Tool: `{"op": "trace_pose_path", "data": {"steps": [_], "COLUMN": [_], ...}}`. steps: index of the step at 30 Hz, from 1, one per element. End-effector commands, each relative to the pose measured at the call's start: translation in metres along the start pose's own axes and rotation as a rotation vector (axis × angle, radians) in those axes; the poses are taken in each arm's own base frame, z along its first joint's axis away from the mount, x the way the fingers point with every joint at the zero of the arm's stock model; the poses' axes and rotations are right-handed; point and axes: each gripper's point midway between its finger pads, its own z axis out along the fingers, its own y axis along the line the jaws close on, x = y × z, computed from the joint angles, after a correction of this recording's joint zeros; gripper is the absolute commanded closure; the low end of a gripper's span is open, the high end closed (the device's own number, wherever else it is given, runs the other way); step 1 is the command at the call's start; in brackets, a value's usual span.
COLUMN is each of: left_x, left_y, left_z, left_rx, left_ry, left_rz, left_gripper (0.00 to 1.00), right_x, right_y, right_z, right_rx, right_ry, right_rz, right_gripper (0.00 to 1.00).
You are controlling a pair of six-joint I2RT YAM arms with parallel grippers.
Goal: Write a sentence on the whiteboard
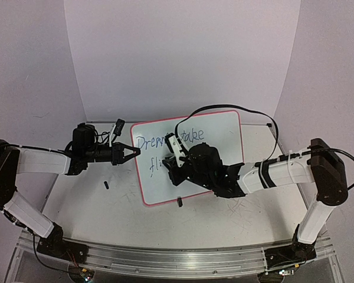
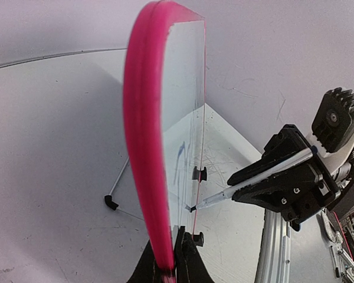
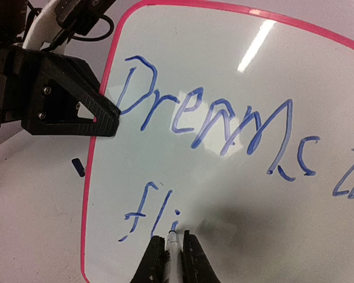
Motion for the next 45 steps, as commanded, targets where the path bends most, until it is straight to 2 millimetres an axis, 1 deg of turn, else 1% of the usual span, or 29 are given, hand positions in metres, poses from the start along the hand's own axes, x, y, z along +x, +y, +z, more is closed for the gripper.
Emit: {"op": "trace_pose_path", "data": {"steps": [1,7,9,10,12,15,16,17,18,19,21,23,30,34,41,45], "left_x": [-0.010,-0.010,-0.010,-0.010,-0.009,-0.008,-0.008,-0.008,-0.008,-0.007,-0.008,-0.008,-0.009,-0.010,-0.008,-0.008], "left_y": [0.013,0.013,0.013,0.013,0.013,0.014,0.015,0.016,0.016,0.015,0.015,0.015,0.014,0.014,0.016,0.017], "left_z": [0.003,0.003,0.003,0.003,0.003,0.003,0.003,0.003,0.003,0.003,0.003,0.003,0.002,0.001,0.003,0.003], "left_rx": [-0.081,-0.082,-0.081,-0.082,-0.084,-0.088,-0.090,-0.092,-0.093,-0.091,-0.090,-0.091,-0.091,-0.095,-0.097,-0.097], "left_ry": [-0.017,-0.018,-0.016,-0.017,-0.017,-0.015,-0.014,-0.015,-0.015,-0.014,-0.014,-0.014,-0.016,-0.019,-0.013,-0.012], "left_rz": [0.070,0.070,0.069,0.070,0.070,0.068,0.068,0.068,0.068,0.069,0.071,0.072,0.067,0.069,0.064,0.064], "left_gripper": [1.00,1.00,1.00,1.00,1.00,1.00,1.00,1.00,1.00,1.00,1.00,1.00,1.00,1.00,1.00,1.00], "right_x": [0.013,0.017,0.015,0.010,-0.007,-0.051,-0.063,-0.069,-0.071,-0.070,-0.062,-0.059,-0.064,-0.058,-0.044,-0.042], "right_y": [-0.005,-0.003,-0.001,0.000,0.007,0.017,0.018,0.018,0.013,0.006,-0.008,-0.014,-0.004,0.006,0.019,0.017], "right_z": [-0.002,-0.003,-0.005,-0.007,-0.015,-0.042,-0.050,-0.056,-0.058,-0.058,-0.051,-0.047,-0.029,-0.024,-0.017,-0.016], "right_rx": [0.020,0.013,0.005,-0.004,-0.050,-0.137,-0.152,-0.159,-0.145,-0.124,-0.115,-0.119,-0.157,-0.177,-0.192,-0.174], "right_ry": [0.030,0.040,0.037,0.028,-0.006,-0.121,-0.153,-0.174,-0.183,-0.182,-0.150,-0.128,-0.125,-0.113,-0.081,-0.077], "right_rz": [0.023,0.027,0.028,0.031,0.041,0.047,0.029,0.006,-0.026,-0.061,-0.072,-0.077,-0.068,-0.076,-0.078,-0.084], "right_gripper": [1.00,1.00,1.00,1.00,1.00,1.00,1.00,1.00,1.00,1.00,1.00,1.00,1.00,1.00,1.00,1.00]}}
